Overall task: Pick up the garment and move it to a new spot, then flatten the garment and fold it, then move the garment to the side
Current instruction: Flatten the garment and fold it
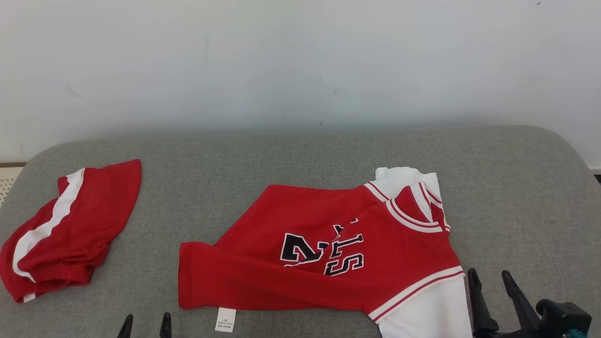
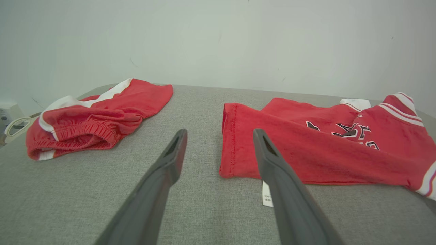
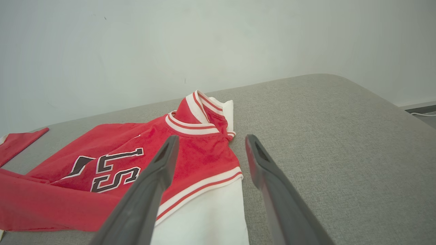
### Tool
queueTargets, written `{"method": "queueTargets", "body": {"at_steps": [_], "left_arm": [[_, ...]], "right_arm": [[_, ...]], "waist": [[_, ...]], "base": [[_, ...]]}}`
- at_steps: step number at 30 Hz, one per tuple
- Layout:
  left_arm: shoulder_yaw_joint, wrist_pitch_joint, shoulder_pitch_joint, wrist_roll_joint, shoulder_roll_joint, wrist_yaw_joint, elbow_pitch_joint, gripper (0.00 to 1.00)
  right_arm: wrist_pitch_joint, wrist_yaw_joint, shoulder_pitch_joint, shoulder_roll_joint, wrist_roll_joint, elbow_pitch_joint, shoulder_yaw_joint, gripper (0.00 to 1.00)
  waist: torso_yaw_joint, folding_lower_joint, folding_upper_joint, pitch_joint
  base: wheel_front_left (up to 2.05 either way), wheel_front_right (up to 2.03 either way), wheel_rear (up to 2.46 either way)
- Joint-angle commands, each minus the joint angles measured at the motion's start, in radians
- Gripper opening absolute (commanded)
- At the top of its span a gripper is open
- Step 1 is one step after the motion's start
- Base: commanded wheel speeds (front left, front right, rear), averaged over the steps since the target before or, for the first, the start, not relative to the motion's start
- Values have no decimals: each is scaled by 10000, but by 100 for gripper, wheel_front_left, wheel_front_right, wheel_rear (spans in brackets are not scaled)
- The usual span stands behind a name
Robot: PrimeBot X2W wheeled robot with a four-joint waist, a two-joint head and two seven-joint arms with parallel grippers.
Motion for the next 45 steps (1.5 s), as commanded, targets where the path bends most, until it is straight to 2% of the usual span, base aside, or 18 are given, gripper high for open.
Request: {"method": "queueTargets", "body": {"at_steps": [1,35,45], "left_arm": [[11,-44,-72,82,84,4,43,100],[-46,-43,-83,-36,113,52,170,100],[-462,122,-518,-441,213,-557,1258,100]], "right_arm": [[25,-7,73,26,-44,-19,27,100],[-3,-7,-39,-60,19,80,85,100],[843,-7,-58,-315,128,1017,-13,100]], "waist": [[0,1,0,5],[-130,1,0,32],[-240,1,0,174]], "base": [[0,0,0],[0,0,0],[0,0,0]]}}
